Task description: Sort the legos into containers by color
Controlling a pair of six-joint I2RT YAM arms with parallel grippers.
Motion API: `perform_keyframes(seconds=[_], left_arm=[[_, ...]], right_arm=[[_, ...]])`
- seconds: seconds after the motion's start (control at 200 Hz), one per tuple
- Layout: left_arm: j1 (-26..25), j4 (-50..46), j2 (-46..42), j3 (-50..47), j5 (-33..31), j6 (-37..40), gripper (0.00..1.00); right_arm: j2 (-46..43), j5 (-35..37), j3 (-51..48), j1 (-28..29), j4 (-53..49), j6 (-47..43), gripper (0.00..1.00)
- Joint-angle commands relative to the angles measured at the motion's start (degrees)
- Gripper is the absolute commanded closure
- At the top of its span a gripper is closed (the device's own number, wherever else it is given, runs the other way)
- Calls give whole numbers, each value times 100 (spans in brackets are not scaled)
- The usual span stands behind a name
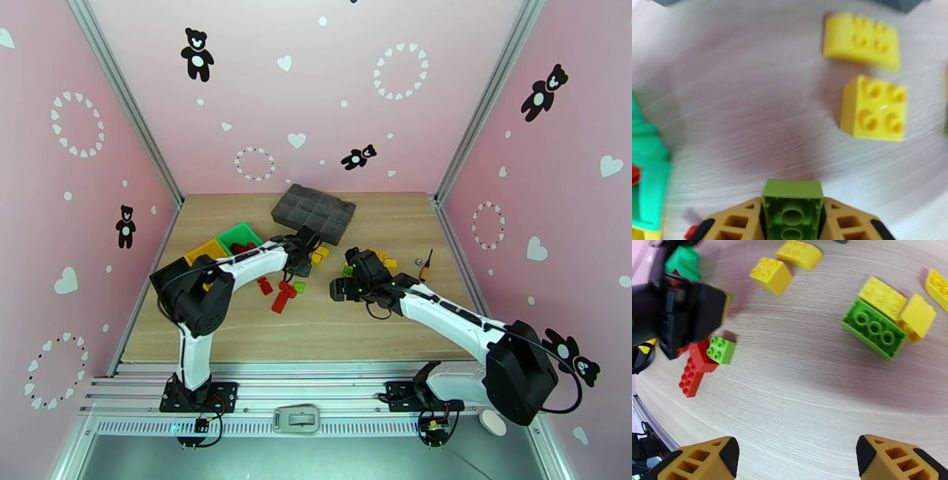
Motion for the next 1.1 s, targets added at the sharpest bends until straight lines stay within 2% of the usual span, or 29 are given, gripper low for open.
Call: perform_keyframes(seconds=[0.0, 0.175, 0.34, 0.596, 0.681, 0.786, 1.001, 1.091], left_arm=[[83, -39, -648, -218, -332, -180, 64], [450, 94, -1568, -784, -513, -397, 64], [1076, 132, -2562, -1498, -754, -719, 63], [2777, 335, -3827, -2668, -289, -1301, 60], [3261, 446, -3856, -2851, 55, -1352, 60], [3587, 595, -3671, -2899, 290, -1405, 58], [3935, 905, -3077, -2810, 462, -1436, 56], [3955, 926, -2932, -2739, 464, -1419, 48]], right_arm=[[315, -153, 343, 269, 285, 67, 19], [979, -84, 1002, 726, 265, -35, 21], [1598, -14, 1672, 1030, 142, -116, 24], [2153, -167, 2222, 1137, 77, -134, 26], [2222, -198, 2285, 1141, 65, -152, 26], [2266, -207, 2347, 1150, 21, -162, 27], [2180, -47, 2279, 1147, -86, -187, 27], [2103, 68, 2210, 1150, -156, -221, 27]])
